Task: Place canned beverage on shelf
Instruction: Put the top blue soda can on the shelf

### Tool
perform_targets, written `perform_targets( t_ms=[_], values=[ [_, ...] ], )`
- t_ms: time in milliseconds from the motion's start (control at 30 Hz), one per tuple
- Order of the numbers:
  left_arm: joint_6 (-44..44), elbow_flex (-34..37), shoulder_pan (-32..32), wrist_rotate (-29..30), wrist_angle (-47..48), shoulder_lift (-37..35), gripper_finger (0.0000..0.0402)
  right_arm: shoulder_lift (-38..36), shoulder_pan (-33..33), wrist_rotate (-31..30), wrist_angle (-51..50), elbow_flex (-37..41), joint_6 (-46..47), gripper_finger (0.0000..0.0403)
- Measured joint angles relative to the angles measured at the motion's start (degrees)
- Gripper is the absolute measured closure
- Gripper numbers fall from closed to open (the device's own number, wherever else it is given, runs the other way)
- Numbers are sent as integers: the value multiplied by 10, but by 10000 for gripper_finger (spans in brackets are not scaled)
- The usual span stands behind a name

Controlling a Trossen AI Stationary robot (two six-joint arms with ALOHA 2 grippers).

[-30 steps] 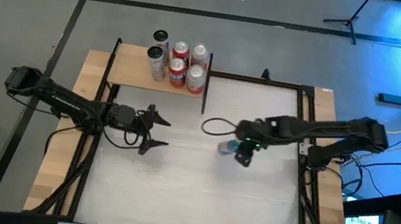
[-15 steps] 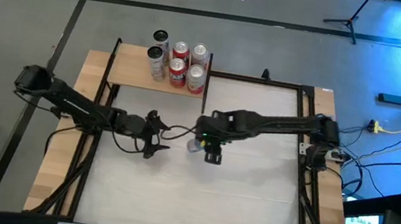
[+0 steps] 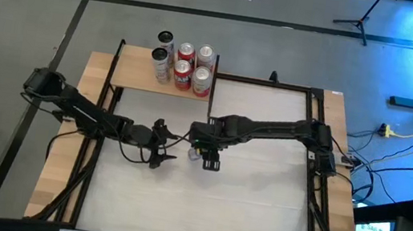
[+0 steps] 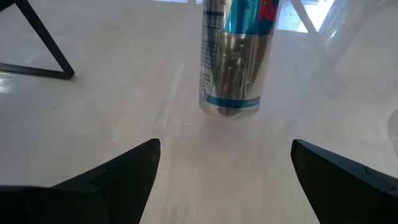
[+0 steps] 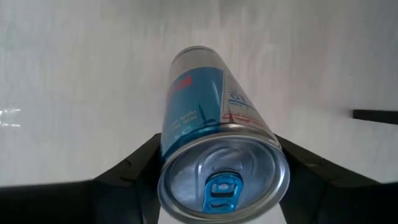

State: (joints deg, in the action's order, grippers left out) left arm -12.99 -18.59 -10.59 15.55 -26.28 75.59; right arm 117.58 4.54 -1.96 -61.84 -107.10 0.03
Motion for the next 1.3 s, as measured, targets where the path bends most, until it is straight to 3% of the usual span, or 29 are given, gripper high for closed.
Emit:
perform_targets(
  t_ms=[533, 1300],
  values=[
    [26, 0, 0, 0, -33, 0, 50, 0, -1, 13, -154, -39, 119, 179],
    [25, 0, 0, -8, -28, -1, 50, 35, 7, 57, -80, -38, 71, 152]
  ],
)
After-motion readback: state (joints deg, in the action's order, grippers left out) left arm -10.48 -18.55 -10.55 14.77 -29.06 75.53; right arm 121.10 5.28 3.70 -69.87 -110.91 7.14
